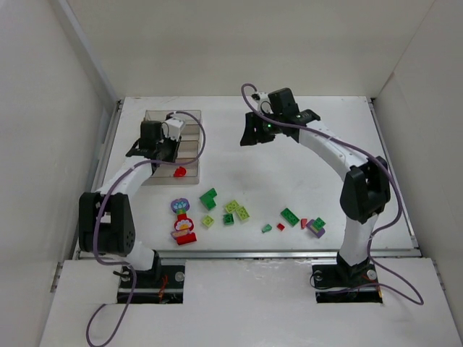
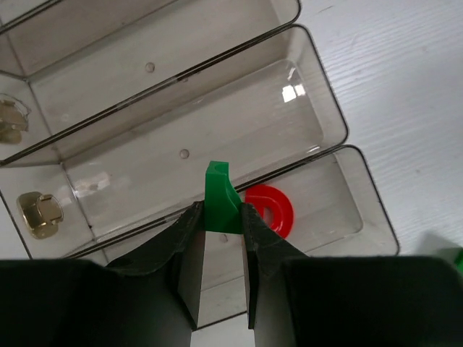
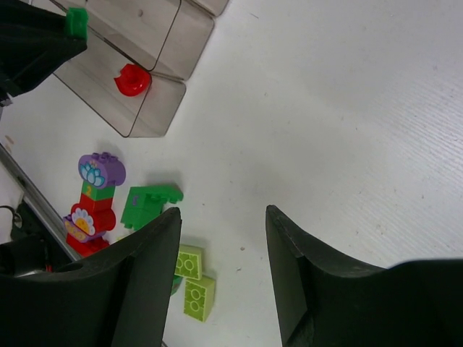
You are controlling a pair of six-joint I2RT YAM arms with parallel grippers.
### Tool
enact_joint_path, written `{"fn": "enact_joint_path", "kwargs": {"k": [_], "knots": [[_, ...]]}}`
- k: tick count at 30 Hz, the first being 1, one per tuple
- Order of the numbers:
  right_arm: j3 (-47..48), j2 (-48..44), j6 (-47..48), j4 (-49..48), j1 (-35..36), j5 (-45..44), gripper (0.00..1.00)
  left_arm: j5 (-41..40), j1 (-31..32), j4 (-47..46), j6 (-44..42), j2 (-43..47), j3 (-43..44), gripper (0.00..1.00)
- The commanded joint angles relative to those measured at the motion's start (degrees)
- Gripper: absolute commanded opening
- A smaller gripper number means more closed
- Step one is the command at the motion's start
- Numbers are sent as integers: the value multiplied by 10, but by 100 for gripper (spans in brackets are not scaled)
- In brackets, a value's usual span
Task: Sort the legos into containers by color
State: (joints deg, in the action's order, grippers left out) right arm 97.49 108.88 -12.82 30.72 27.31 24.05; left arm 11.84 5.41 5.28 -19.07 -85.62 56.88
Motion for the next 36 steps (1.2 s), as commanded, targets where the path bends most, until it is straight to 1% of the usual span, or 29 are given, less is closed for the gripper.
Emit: {"fn": "enact_joint_path", "kwargs": {"k": [1,6,14,21,29,33,36], "knots": [[42,8,15,3,-11,19,56,-16,-2,-42,-23,-14,34,0],[48,20,15,8,-16,24,56,-16,-2,-61,-35,-44,49,1],[48,26,15,19,-16,19,56,-23,-8,-61,-51,-90,54,1],[60,32,15,29,-16,19,56,0,-13,-61,-64,-117,66,1],[79,42,15,40,-16,19,56,16,-13,-50,-64,-118,72,0],[84,48,15,40,-16,19,56,35,-18,-19,-58,-106,101,0],[84,48,15,40,-16,24,56,48,-18,-2,-53,-91,101,0]]}}
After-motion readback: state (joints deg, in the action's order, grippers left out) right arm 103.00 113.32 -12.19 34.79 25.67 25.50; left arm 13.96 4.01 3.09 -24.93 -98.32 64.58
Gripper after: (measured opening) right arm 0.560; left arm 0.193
